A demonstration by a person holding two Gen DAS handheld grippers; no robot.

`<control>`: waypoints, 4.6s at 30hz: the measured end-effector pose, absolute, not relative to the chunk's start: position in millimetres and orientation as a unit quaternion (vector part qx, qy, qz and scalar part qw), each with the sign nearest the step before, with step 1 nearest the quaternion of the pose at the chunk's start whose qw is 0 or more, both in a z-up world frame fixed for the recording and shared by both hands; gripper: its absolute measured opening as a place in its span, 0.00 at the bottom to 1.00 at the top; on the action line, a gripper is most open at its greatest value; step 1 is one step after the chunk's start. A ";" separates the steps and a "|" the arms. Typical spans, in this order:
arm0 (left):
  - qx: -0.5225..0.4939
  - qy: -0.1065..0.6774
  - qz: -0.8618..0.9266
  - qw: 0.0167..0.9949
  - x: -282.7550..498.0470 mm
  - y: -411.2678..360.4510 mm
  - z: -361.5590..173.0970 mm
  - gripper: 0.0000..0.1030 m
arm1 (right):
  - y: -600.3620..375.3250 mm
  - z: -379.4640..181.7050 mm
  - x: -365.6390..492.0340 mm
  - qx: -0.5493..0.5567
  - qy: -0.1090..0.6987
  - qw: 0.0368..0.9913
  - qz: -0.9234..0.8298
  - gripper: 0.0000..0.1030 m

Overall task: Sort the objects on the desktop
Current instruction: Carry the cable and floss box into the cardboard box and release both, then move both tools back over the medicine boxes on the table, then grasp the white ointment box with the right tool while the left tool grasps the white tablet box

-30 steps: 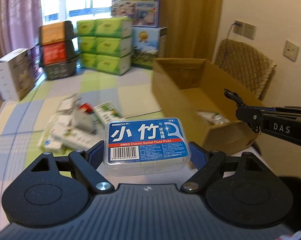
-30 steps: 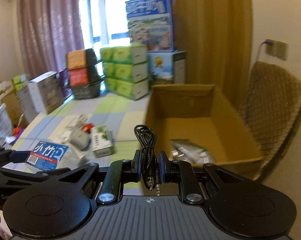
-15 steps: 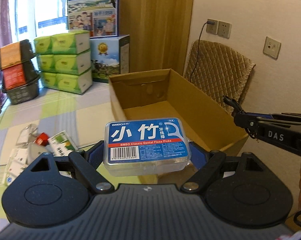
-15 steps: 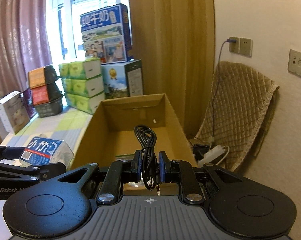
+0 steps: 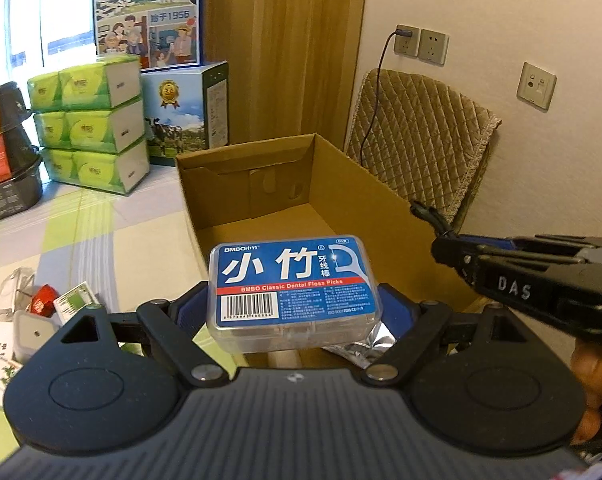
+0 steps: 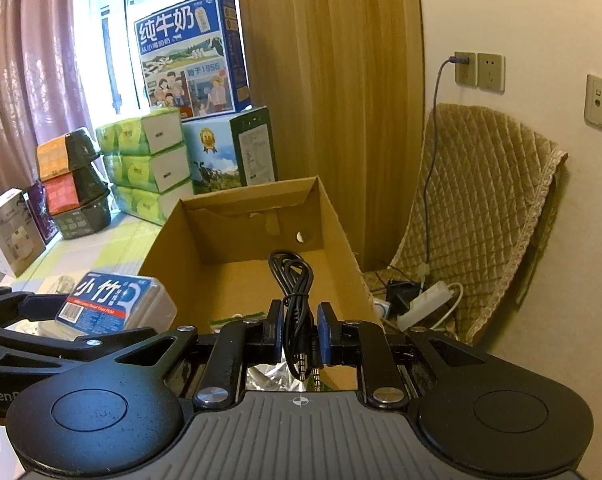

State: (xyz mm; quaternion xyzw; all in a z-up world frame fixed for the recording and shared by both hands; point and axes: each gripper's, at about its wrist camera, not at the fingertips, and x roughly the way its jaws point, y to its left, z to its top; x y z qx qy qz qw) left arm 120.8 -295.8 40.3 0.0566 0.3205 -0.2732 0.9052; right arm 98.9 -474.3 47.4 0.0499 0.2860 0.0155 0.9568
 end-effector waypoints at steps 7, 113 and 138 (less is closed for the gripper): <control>0.045 0.337 -0.284 0.896 135.7 -298.8 33.4 0.83 | -477.9 43.2 106.6 0.055 0.292 0.955 0.009 0.14; 0.085 0.384 -0.096 0.914 203.5 19.3 -78.2 0.96 | -155.7 -90.1 193.9 -0.198 0.346 0.829 0.391 0.37; 0.060 0.429 -0.094 0.896 178.0 -5.3 -87.2 0.66 | -180.4 -75.5 143.9 -0.148 0.368 0.864 0.309 0.34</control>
